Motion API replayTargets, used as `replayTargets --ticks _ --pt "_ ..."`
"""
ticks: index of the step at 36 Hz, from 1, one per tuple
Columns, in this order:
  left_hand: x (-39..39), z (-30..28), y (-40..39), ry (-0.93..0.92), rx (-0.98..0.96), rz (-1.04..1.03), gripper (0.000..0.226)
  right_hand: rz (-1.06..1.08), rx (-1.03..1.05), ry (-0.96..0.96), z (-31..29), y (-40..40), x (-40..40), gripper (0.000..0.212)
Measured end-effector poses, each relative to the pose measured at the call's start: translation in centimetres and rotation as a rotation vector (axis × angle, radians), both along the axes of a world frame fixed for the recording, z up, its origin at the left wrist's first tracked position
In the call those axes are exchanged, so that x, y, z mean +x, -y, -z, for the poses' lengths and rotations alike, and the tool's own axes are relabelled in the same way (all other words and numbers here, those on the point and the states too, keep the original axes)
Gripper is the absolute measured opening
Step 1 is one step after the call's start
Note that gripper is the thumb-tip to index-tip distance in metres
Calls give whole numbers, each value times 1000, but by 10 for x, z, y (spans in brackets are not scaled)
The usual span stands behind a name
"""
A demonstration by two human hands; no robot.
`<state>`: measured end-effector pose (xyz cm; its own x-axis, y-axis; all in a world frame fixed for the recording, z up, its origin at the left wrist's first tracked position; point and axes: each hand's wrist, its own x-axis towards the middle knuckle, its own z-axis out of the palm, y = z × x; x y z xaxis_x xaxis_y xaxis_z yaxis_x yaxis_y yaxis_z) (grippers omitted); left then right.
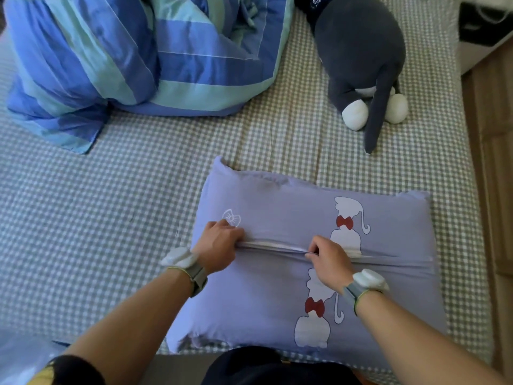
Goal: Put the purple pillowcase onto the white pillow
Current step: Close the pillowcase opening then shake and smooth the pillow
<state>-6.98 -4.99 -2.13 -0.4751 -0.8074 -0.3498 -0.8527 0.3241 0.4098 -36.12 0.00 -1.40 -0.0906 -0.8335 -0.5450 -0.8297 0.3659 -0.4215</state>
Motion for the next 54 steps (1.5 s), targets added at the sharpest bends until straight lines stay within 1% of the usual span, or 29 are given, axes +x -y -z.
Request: replayTargets --ticks 3,6,8,10,11,12,14,16,20,24,26,28,29,31,33,34,36,37,38,39,40,42,43,46,47,48,50,52,54 --pt "0 -1 14 54 69 -78 25 -67 -48 -34 1 2 -6 13" --pt "0 3 30 75 110 -141 18 -155 -95 -93 9 9 -22 4" --pt "-1 9 36 107 150 -226 22 -221 -81 -140 17 17 -34 10" --pt "-10 19 38 202 176 -338 26 -303 -76 -178 29 24 -49 17" --pt "-16 25 37 266 165 -364 21 -352 -79 -198 36 24 -57 19" --pt "-23 31 35 333 145 -367 16 -386 -49 -219 41 21 -66 20" --pt "-33 42 25 453 96 -356 26 -438 14 -286 44 10 -88 20" --pt "-29 50 16 504 32 -369 36 -412 -12 -355 43 0 -110 18" --pt "-44 67 8 467 -114 -377 27 -186 -55 -474 29 -17 -193 14" --pt "-48 61 6 502 -150 -394 30 -135 -137 -528 37 -14 -243 14" --pt "-67 50 -1 536 -213 -397 31 -75 -181 -526 48 -17 -267 18" --pt "-85 39 -9 453 -303 -356 28 -22 -231 -512 57 -24 -276 28" --pt "-107 34 -15 394 -344 -290 27 92 -248 -456 63 -34 -288 34" --pt "-152 29 -30 245 -325 -93 32 457 -135 -277 67 -53 -297 56" --pt "-203 31 -48 195 -186 60 37 862 56 -27 82 -79 -309 86" --pt "-230 31 -56 225 -94 65 39 988 171 120 84 -91 -311 91" --pt "-264 31 -67 309 64 -83 40 1128 342 467 88 -110 -302 80" --pt "-286 24 -71 326 106 -131 41 1194 337 583 78 -121 -306 67" --pt "-304 12 -64 356 166 -164 43 1233 298 623 64 -121 -305 53" --pt "-311 11 -61 320 196 -196 45 1244 221 629 68 -121 -303 43" --pt "-325 -4 -48 277 183 -161 47 1246 119 610 50 -111 -301 36" --pt "-340 -30 -28 160 95 -45 51 1145 -70 521 20 -100 -296 33" --pt "-353 -72 -8 70 -17 30 51 1059 -232 473 -21 -83 -294 35" --pt "-369 -119 32 -113 -237 226 46 822 -512 360 -78 -52 -260 40" --pt "-373 -159 49 -143 -334 263 46 726 -618 345 -115 -36 -250 42" --pt "-380 -174 62 -165 -390 302 46 628 -683 313 -127 -27 -246 44" --pt "-378 -252 91 -196 -547 389 49 422 -838 281 -195 -1 -233 40" --pt "-357 -334 118 -171 -724 479 52 224 -983 285 -272 21 -213 35" --pt "-321 -410 134 -94 -801 512 51 101 -1127 303 -343 42 -191 37"
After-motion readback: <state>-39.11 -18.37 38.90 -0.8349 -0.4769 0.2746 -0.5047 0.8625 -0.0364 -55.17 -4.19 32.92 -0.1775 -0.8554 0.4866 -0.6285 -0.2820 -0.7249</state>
